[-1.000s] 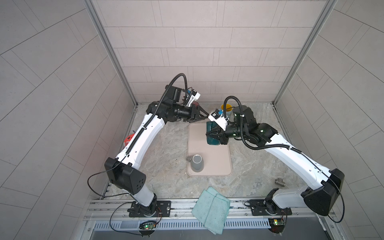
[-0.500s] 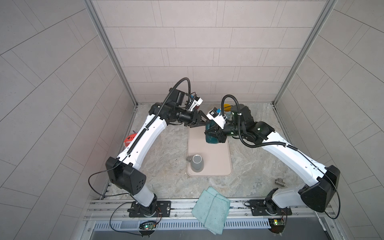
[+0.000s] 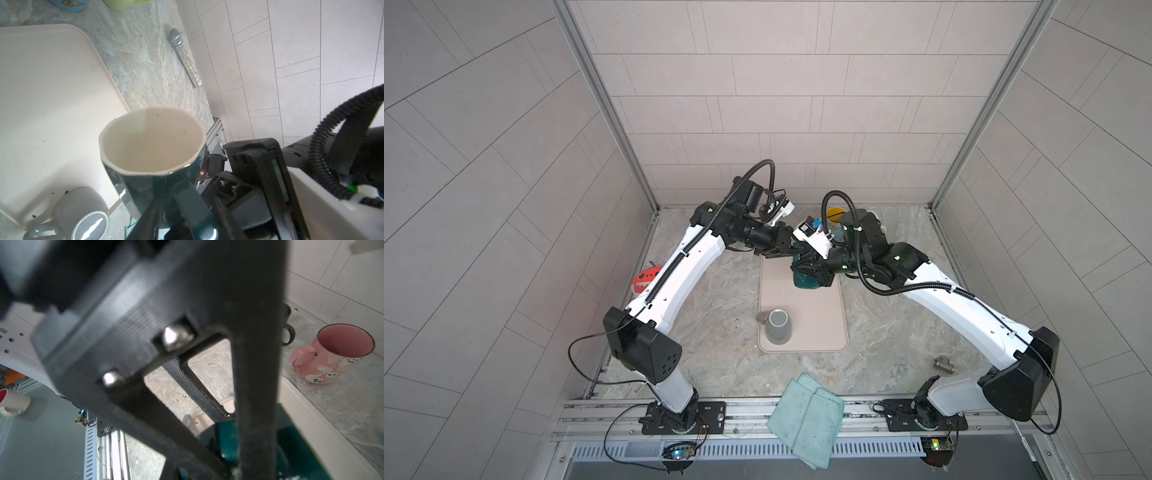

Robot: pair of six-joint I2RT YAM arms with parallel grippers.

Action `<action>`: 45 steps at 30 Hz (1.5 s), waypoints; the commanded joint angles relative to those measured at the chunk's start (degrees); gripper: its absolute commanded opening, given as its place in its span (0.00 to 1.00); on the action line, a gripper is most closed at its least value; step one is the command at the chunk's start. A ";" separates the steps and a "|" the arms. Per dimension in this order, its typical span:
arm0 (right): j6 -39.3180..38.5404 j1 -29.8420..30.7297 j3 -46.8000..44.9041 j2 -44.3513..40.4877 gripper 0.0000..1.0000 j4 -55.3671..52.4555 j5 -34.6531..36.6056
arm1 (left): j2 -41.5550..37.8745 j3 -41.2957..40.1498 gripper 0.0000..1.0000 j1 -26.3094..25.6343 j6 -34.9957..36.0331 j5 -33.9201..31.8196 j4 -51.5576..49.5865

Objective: Turn the mug right side up
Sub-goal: Place the mug at the top-left of the table.

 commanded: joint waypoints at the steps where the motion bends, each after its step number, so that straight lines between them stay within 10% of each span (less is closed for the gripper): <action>1: -1.36 0.75 2.88 -0.67 0.00 4.30 -1.32 | 0.97 2.02 0.43 -0.66 1.83 -3.95 -3.24; 30: -2.67 1.12 3.69 0.50 0.00 3.44 1.52 | 4.53 5.85 0.00 -2.33 5.99 -9.59 -11.39; 45: -3.37 1.20 4.53 2.55 0.00 3.26 0.26 | 6.52 6.72 0.14 -2.59 4.80 -4.25 -9.75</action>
